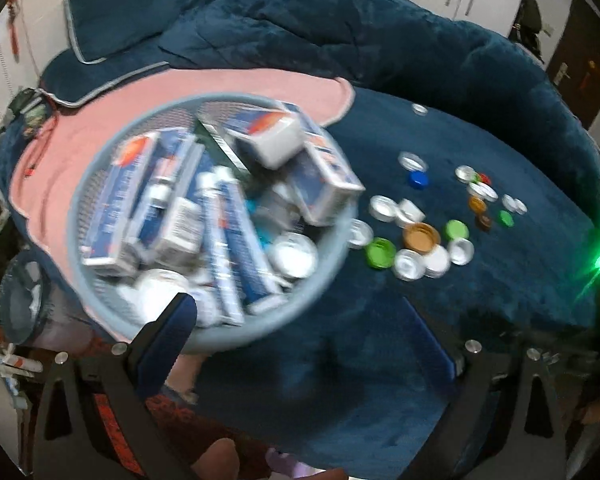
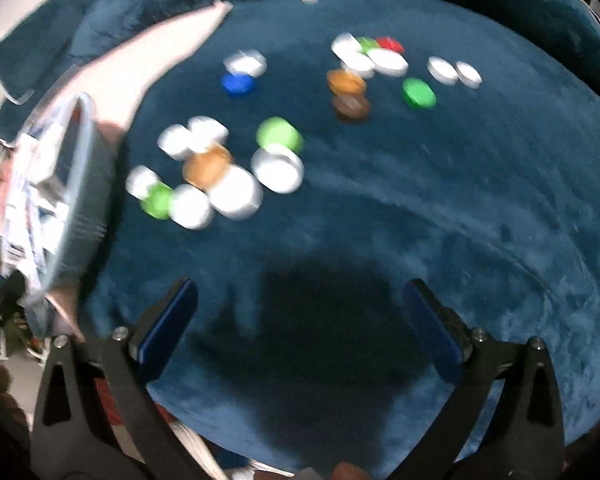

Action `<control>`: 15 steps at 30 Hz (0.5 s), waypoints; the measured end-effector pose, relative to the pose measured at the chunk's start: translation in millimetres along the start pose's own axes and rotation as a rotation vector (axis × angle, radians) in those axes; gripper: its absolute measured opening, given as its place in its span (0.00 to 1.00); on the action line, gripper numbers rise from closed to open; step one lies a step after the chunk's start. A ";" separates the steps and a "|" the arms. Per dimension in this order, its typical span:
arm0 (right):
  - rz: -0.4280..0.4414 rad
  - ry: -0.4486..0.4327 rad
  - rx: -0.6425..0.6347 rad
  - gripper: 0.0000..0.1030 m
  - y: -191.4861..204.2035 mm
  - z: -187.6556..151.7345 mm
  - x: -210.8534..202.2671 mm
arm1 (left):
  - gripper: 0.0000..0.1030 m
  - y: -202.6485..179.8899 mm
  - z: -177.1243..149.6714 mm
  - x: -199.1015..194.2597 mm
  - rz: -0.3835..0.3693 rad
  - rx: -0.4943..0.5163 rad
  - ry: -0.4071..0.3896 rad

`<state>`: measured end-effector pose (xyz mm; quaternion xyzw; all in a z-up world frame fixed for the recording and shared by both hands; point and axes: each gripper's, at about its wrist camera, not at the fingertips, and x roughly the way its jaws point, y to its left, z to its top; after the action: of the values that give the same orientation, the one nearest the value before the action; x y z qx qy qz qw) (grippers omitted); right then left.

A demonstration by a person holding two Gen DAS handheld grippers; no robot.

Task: Organize objects
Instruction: 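Move both open tools back over the caps on the table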

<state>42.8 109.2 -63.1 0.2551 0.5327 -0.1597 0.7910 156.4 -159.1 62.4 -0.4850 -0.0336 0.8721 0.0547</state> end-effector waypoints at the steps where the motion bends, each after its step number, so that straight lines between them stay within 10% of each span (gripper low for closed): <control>1: -0.021 0.026 -0.004 1.00 -5.0 -2.6 5.5 | 0.98 -7.8 -1.6 3.8 -0.012 0.010 0.011; 15: -0.141 0.132 0.063 1.00 -69.5 -24.4 37.7 | 0.98 -98.6 -40.8 95.2 -0.080 0.191 0.283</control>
<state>2.3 67.0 -121.5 0.2517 0.5948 -0.2148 0.7326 147.4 -48.9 -28.3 -0.5937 0.0380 0.7916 0.1396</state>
